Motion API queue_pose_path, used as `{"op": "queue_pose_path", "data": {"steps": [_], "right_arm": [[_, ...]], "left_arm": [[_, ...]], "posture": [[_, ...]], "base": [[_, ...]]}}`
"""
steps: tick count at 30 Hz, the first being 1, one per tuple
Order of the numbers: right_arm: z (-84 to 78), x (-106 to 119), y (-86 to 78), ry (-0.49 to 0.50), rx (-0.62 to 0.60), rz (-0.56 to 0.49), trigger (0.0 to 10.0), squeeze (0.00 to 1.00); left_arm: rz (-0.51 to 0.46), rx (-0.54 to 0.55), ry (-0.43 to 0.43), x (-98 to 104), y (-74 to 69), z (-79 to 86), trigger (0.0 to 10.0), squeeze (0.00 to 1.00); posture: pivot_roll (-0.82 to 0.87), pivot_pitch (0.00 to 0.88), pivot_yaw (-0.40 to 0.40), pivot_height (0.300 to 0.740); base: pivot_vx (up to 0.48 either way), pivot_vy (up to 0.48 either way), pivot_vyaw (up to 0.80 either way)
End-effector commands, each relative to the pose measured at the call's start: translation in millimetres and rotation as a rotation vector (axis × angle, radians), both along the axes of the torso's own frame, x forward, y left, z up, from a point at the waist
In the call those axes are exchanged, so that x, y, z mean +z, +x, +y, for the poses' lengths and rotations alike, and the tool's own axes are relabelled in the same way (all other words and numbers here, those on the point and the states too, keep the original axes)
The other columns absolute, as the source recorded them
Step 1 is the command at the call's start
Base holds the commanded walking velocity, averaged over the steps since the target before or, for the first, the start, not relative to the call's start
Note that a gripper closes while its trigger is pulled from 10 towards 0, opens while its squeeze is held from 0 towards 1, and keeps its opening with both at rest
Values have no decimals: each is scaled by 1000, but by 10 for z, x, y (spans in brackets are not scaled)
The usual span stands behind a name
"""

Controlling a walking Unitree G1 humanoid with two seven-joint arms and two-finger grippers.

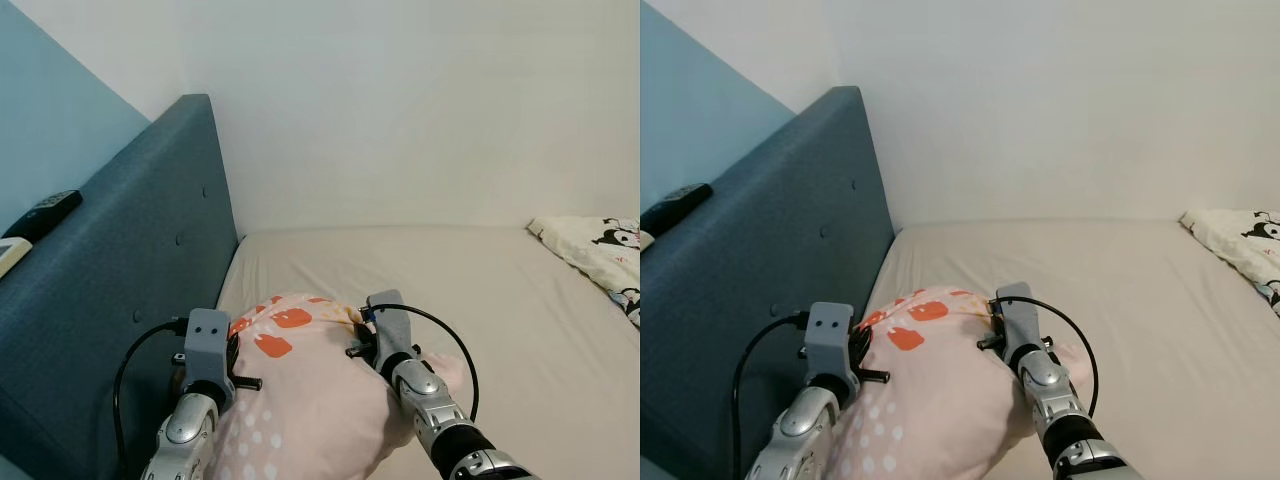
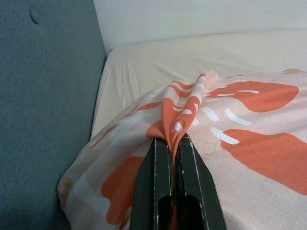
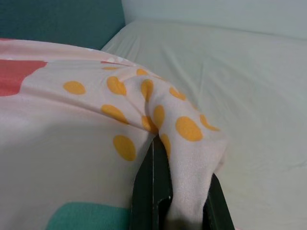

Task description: Clean up the room

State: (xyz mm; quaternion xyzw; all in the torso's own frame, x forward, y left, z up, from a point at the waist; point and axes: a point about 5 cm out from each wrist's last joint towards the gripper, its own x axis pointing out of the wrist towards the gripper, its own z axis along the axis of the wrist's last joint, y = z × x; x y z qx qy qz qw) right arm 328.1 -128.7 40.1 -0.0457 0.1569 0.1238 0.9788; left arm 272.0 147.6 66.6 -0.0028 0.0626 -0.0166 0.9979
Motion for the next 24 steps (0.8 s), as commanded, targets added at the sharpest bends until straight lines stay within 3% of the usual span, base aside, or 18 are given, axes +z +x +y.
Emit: {"op": "queue_pose_path", "data": {"steps": [1,6,19,24], "right_arm": [[-90,15,3,26,-50,-15,10000,0],[-86,15,3,28,-48,-15,10000,0],[-76,22,14,10,-47,-14,10000,0],[-83,21,14,7,-49,-13,10000,0]], "left_arm": [[-46,40,19,94,28,122,10000,0],[-47,42,20,98,31,126,10000,0],[-52,56,10,109,37,139,10000,0],[-53,49,7,110,43,131,10000,0]], "posture": [[-51,0,-2,740],[-50,0,-2,740],[-50,0,-4,740],[-50,0,-3,740]], "base": [[0,0,-800],[0,0,-800],[0,0,0],[0,355,0]]}}
